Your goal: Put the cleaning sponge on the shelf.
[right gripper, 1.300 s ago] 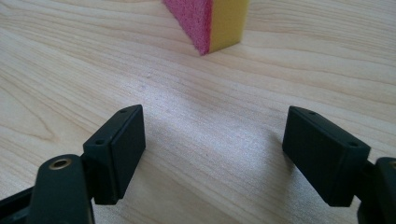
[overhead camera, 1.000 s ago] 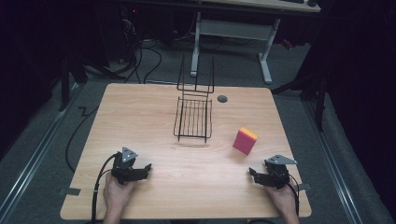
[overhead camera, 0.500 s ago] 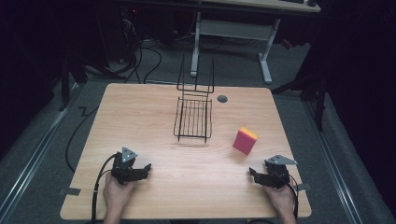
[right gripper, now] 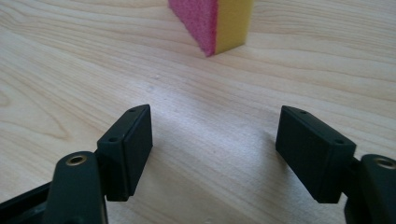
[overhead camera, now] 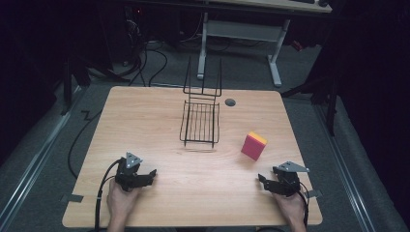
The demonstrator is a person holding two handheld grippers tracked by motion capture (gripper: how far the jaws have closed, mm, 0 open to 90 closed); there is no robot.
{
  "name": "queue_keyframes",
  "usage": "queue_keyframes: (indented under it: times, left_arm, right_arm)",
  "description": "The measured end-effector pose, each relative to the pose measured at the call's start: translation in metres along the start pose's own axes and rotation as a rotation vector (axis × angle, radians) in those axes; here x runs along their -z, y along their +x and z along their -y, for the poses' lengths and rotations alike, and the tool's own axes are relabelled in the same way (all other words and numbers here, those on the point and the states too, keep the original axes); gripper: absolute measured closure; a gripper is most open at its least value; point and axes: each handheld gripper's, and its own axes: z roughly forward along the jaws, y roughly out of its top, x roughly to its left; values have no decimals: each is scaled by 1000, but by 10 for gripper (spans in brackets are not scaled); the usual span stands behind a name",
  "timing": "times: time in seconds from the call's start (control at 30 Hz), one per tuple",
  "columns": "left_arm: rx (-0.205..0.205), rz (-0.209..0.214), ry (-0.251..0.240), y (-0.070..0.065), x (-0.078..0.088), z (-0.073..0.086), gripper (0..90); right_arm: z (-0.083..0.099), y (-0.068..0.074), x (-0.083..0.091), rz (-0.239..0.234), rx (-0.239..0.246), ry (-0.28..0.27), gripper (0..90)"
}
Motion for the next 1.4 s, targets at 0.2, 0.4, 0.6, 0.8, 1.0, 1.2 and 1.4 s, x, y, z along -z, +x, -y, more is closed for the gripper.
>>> queue_keyframes:
  times: [0.2,0.4,0.6,0.8,1.0,1.2,1.4]
  left_arm:
    - [0,0,0,0,0,0,180]
    - [1,0,0,0,0,0,185]
    - [3,0,0,1,0,0,186]
    - [4,0,-1,1,0,0,186]
    - [6,-3,-2,1,0,0,186]
    - [6,-5,-2,1,0,0,186]
    - [6,-5,-2,1,0,0,186]
  right_arm:
    - [-2,5,6,-29,1,-20,305]
    - [-9,4,14,-38,-12,-59,282]
    - [-20,3,16,-43,-8,-74,271]
    - [-37,3,17,-43,14,-85,267]
    - [-53,-1,14,-43,11,-97,264]
    - [-63,-8,10,-55,-19,-108,260]
    - [-76,-10,3,-61,-11,-125,262]
